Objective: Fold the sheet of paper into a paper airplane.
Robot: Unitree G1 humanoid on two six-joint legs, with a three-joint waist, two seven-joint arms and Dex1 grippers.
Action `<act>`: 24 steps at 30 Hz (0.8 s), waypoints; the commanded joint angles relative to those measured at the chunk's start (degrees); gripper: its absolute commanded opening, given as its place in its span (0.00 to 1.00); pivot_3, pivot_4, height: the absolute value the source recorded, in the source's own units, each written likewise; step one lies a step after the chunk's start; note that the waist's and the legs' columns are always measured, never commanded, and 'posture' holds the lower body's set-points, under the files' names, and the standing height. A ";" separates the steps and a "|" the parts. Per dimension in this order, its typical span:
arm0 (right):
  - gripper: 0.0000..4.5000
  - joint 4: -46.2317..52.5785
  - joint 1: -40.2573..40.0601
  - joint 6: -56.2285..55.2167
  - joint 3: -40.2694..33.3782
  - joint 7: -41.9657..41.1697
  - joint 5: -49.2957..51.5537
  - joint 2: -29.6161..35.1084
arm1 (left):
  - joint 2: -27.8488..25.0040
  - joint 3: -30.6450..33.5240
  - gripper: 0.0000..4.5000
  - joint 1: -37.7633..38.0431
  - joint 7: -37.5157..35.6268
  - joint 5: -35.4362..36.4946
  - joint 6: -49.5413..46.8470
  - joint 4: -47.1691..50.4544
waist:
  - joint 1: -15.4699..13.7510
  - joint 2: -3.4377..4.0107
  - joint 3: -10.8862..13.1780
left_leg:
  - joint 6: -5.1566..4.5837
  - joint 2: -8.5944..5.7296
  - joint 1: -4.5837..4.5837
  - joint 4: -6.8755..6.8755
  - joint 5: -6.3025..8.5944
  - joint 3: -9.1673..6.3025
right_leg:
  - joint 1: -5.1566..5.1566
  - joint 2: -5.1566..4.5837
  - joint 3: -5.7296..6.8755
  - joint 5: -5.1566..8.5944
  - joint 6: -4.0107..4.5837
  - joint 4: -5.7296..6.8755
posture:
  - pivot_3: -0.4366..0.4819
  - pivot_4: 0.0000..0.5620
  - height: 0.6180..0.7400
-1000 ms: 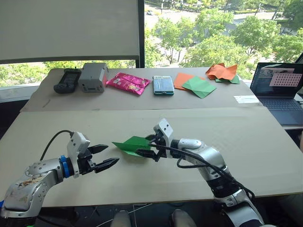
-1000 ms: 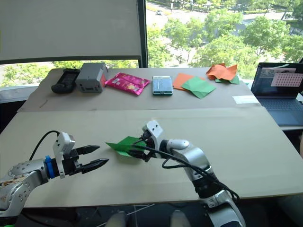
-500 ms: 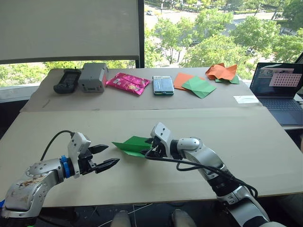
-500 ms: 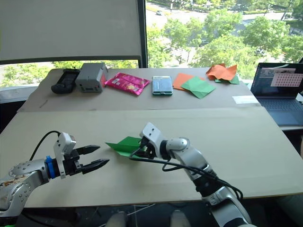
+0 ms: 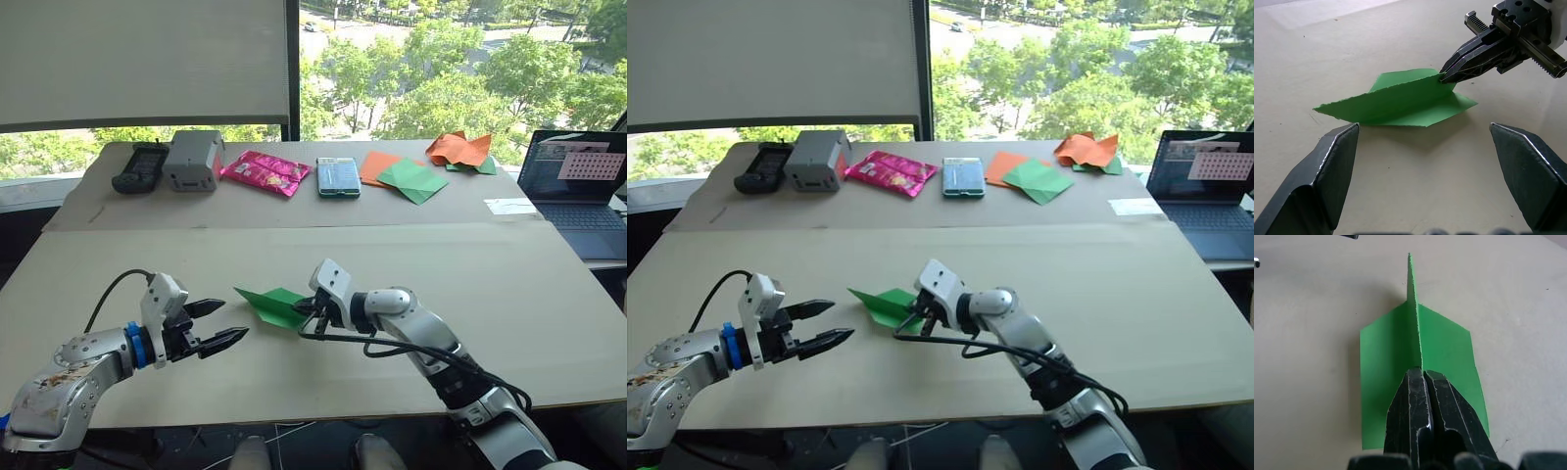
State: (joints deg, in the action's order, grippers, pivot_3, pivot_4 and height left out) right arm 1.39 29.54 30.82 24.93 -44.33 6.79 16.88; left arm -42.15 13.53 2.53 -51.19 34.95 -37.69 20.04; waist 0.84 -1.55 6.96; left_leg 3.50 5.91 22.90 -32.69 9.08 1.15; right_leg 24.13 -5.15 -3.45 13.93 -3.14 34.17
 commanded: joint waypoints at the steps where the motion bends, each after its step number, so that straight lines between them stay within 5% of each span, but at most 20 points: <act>1: 0.01 10.22 -2.16 3.85 -3.48 2.74 0.73 1.11 | 1.28 1.40 1.00 -1.63 1.28 2.54 0.27 2.65 | -0.18 0.01 0.00 | 0.00 0.00 0.02 0.00 0.00 0.00 | 0.00 0.00 0.00 0.00 0.00 0.00 | 0.48 0.27 0.84; 8: 0.01 26.90 -7.51 21.13 -17.70 20.19 0.31 -4.48 | 2.47 1.31 1.00 -3.03 4.66 5.26 -0.76 6.84 | -0.19 -0.01 -0.05 | 0.01 0.00 0.02 -0.02 0.00 -0.01 | -0.01 0.00 -0.02 -0.10 -0.03 0.01 | 0.48 0.27 0.84; 13: 0.01 28.90 -8.74 28.18 -30.77 30.51 -3.09 -3.81 | 1.95 -1.53 1.00 -4.94 5.08 4.48 -0.46 8.31 | -0.61 0.00 -0.05 | 0.01 -0.04 0.06 -0.07 0.00 -0.01 | -0.03 -0.03 -0.02 -0.11 -0.04 -0.06 | 0.48 0.27 0.84; 24: 0.01 20.34 -14.12 25.93 -37.87 31.83 -3.11 3.39 | 0.45 -7.89 1.00 -9.73 0.80 2.60 1.80 6.87 | 0.42 0.14 -0.09 | -0.03 -0.06 -0.02 -0.08 -0.01 -0.03 | -0.10 0.10 -0.24 -0.14 -0.11 -0.04 | 0.48 0.27 0.84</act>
State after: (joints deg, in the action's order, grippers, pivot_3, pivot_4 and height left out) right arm 20.91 14.92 58.60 -12.13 -12.41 3.48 19.46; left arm -40.87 6.03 -6.46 -49.03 38.24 -37.37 25.99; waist 1.26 -1.41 6.87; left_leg 3.46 5.85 22.85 -32.77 9.06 1.10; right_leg 24.01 -5.02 -3.74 13.77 -3.29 34.12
